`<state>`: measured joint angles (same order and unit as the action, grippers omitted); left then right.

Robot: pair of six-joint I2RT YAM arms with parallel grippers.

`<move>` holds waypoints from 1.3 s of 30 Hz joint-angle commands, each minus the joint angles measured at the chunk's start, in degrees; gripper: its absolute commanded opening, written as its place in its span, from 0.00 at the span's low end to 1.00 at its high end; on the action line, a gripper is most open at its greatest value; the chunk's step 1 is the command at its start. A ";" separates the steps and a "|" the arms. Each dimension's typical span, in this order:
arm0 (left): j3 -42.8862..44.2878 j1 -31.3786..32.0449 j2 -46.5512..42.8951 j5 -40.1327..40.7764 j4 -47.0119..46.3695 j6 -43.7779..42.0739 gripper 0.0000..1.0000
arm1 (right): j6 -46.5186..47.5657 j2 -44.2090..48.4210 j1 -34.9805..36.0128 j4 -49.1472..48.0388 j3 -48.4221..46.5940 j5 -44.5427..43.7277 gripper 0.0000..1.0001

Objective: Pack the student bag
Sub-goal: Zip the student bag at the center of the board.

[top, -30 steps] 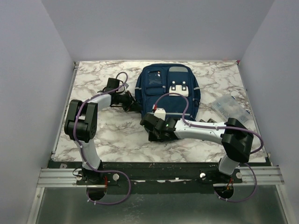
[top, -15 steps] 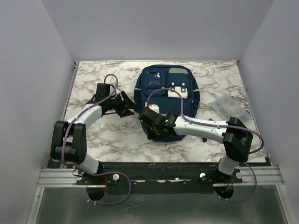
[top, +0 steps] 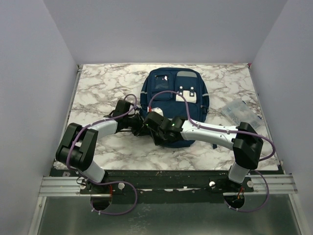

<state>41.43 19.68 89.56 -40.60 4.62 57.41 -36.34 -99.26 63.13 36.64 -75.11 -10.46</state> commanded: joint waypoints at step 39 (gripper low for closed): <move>-7.77 9.73 -41.05 7.88 -0.32 -69.75 0.60 | 17.64 17.41 -10.73 -3.97 6.55 14.93 0.00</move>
<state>31.38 26.06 45.93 -30.63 1.43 6.04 -20.43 -85.27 52.77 35.64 -65.43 0.25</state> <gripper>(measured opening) 0.603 0.008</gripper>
